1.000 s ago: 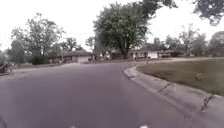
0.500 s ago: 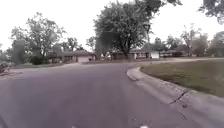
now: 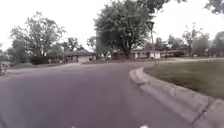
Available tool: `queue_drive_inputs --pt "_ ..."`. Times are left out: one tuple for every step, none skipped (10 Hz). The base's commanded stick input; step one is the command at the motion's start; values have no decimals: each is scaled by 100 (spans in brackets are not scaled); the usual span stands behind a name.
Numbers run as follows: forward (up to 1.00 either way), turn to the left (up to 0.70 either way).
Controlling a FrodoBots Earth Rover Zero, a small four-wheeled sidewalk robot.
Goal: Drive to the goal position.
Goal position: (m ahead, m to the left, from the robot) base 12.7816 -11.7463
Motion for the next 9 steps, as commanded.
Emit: queue_drive_inputs --pt "100 0" --pt "100 0" --pt "100 0" --pt "100 0" --pt "100 0" --pt "100 0" --pt "100 0" --pt "100 0" --pt "100 0"
